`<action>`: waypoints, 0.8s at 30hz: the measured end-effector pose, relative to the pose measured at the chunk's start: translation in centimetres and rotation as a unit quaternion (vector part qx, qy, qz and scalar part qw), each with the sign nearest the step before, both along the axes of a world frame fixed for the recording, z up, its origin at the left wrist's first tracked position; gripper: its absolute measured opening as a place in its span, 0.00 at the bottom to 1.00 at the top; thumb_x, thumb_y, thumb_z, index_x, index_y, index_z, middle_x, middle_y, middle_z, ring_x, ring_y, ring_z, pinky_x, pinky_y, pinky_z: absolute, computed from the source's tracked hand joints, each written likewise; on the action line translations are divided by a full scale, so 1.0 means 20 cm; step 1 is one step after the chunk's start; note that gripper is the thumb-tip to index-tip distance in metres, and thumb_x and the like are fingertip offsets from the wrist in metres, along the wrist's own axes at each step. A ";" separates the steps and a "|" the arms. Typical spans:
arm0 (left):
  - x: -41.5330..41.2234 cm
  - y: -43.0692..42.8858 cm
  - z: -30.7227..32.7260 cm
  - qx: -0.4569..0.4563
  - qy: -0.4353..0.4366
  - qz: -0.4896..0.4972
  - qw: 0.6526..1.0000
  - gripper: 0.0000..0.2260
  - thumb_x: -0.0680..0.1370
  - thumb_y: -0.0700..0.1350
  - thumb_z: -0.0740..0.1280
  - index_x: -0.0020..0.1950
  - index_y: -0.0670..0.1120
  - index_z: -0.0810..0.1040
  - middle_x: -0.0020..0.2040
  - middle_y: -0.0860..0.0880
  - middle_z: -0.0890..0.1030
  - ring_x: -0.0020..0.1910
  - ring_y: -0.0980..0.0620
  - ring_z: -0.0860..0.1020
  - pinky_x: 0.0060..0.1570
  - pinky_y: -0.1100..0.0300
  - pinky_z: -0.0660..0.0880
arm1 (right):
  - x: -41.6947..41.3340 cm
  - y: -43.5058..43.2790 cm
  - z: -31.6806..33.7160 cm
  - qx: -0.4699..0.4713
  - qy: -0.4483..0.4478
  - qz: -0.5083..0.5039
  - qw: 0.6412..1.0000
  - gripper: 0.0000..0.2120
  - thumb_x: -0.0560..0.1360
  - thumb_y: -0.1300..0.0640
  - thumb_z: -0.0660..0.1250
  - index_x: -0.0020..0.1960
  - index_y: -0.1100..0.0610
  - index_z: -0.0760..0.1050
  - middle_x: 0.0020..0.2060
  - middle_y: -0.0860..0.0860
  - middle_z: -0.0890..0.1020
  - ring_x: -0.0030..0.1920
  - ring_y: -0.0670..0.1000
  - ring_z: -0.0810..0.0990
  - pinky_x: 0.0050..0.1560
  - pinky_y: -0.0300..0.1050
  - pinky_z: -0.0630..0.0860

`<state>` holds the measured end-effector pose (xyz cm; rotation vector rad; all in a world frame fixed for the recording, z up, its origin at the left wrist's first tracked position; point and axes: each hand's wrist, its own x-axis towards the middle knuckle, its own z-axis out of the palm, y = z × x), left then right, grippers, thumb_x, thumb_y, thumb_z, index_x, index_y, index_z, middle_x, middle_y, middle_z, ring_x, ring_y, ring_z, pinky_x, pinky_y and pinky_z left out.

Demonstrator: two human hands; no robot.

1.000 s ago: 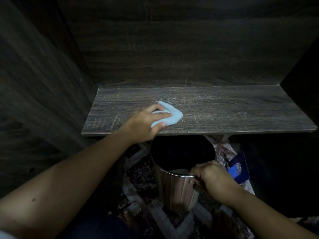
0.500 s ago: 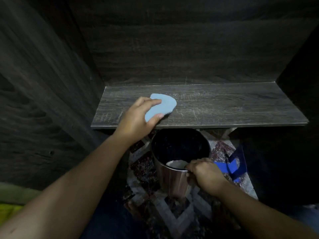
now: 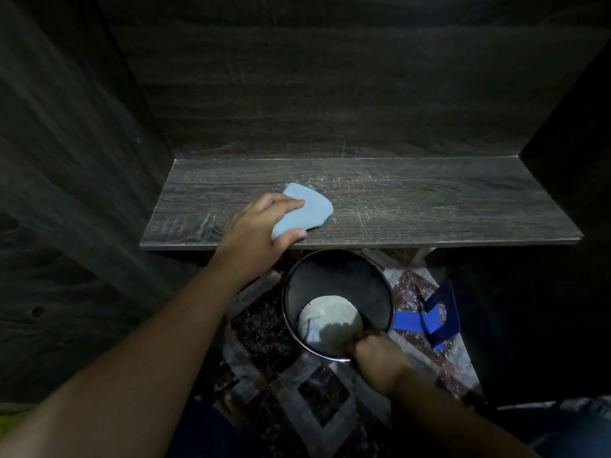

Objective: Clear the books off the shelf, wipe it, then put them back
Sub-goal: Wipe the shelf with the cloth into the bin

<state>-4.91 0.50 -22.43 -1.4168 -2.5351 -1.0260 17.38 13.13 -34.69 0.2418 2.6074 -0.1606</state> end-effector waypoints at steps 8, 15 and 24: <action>0.11 -0.07 0.18 -0.185 0.115 0.170 0.961 0.29 0.65 0.62 0.74 0.61 0.53 0.71 0.60 0.48 0.68 0.60 0.45 0.67 0.55 0.47 0.65 | -0.16 0.05 0.51 0.019 0.476 -0.046 0.878 0.08 0.69 0.51 0.63 0.41 0.56 0.74 0.38 0.52 0.76 0.40 0.55 0.74 0.40 0.47 0.70; 0.16 -0.02 0.11 -0.206 0.055 0.049 0.976 0.30 0.75 0.42 0.63 0.76 0.48 0.61 0.74 0.49 0.66 0.73 0.49 0.62 0.71 0.49 0.57 | -0.43 0.17 0.76 -0.049 0.342 0.041 0.938 0.38 0.67 0.57 0.68 0.75 0.56 0.59 0.77 0.53 0.55 0.77 0.53 0.53 0.74 0.50 0.52; 0.24 0.03 0.06 -0.220 0.171 0.027 0.960 0.25 0.65 0.41 0.77 0.62 0.45 0.79 0.52 0.44 0.78 0.48 0.43 0.78 0.44 0.51 0.76 | -0.39 0.24 0.73 -0.056 0.272 0.021 0.960 0.26 0.76 0.59 0.62 0.73 0.53 0.66 0.69 0.54 0.72 0.67 0.56 0.72 0.66 0.46 0.68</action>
